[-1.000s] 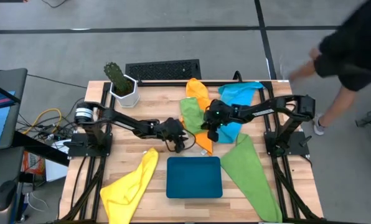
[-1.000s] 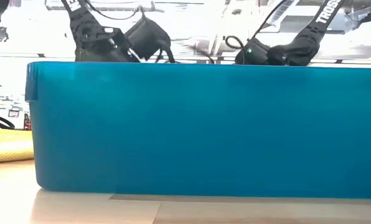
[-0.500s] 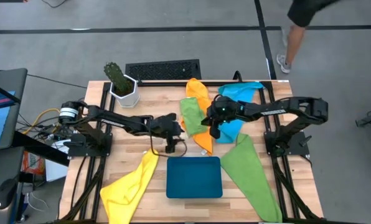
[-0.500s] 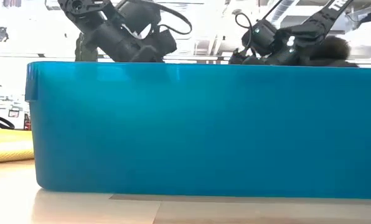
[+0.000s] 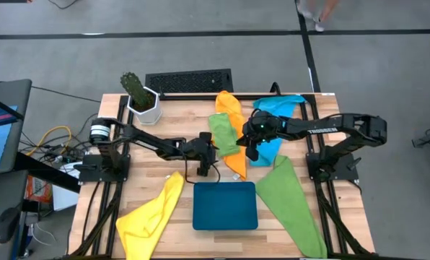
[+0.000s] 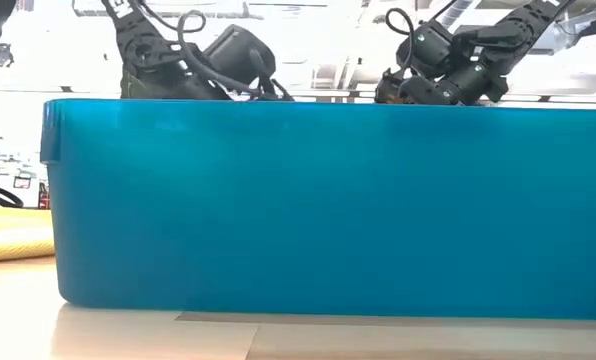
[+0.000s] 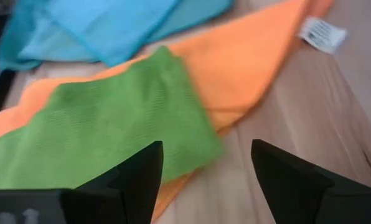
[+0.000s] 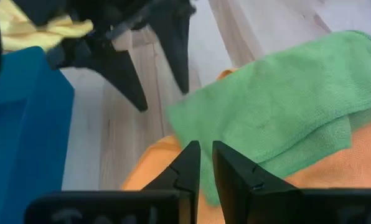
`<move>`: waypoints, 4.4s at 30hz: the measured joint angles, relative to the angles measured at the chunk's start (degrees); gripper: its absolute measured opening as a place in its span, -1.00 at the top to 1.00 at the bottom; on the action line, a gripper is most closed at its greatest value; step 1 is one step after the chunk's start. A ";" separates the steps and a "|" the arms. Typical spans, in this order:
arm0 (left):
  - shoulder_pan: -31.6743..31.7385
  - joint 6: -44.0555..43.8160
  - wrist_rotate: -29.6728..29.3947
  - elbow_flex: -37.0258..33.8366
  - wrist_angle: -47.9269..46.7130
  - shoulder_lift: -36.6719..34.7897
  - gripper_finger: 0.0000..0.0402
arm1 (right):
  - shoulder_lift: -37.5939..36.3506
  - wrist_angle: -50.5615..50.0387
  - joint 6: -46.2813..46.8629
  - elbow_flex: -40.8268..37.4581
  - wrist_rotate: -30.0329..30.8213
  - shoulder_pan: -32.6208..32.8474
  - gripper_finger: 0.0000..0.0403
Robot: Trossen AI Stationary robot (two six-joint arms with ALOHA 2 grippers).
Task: Fold microfiber towels
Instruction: Put the folded green microfiber towel into the blue bin
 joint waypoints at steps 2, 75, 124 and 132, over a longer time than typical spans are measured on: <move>-0.02 2.67 0.85 0.49 -0.01 1.49 -0.19 | 0.00 -0.70 0.39 0.00 0.00 0.00 0.67; 3.10 -5.81 -4.98 9.37 -15.70 -8.55 1.00 | 6.22 17.35 -6.81 1.08 32.65 15.43 -0.32; 0.12 9.74 -7.32 17.66 -28.82 -10.32 -0.17 | 11.43 4.14 1.29 5.76 34.45 14.24 0.89; -1.79 17.21 -13.78 21.65 -29.30 -3.46 -0.23 | 11.43 3.90 1.28 6.58 34.32 14.23 0.89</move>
